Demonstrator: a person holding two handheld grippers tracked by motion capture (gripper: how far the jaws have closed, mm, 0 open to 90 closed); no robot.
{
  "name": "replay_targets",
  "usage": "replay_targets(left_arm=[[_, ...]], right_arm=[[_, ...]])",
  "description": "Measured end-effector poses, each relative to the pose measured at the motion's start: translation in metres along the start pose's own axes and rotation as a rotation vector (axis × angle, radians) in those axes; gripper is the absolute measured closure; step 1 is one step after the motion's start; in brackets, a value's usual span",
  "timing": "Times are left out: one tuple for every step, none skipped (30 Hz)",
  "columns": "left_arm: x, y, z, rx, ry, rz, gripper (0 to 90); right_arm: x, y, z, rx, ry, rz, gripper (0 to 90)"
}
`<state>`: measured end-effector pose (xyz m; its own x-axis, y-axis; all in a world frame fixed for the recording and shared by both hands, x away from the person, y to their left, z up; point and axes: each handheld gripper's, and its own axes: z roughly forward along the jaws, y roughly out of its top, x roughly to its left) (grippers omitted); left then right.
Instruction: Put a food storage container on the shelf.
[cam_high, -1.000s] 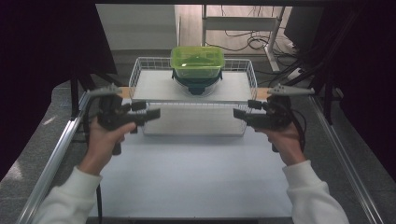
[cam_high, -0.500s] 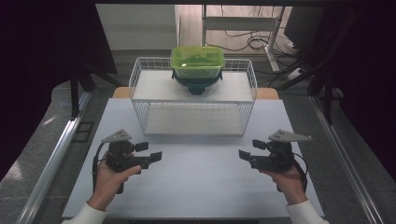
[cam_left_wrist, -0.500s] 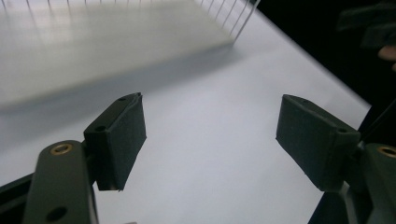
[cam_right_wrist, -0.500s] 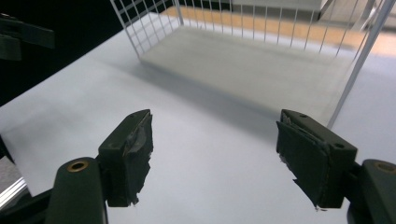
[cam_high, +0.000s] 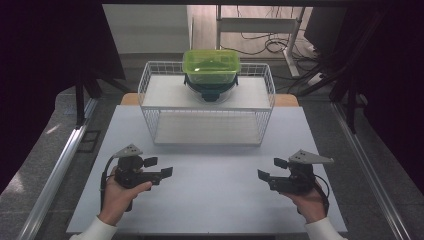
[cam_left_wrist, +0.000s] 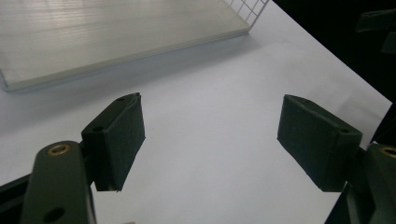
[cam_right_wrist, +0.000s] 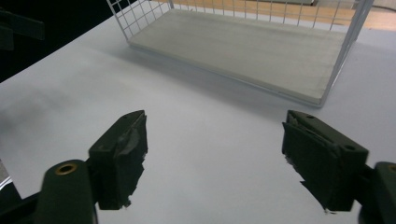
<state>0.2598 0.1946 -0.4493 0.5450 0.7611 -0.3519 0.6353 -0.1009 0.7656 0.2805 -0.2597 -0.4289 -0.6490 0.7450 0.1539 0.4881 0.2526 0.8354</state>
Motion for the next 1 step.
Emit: replay_targets(left_arm=[[0.002, -0.0007, 0.001, 0.003, 0.007, 0.004, 22.6]], right_arm=[[-0.0009, -0.0007, 0.0004, -0.005, 0.0, -0.004, 19.6]])
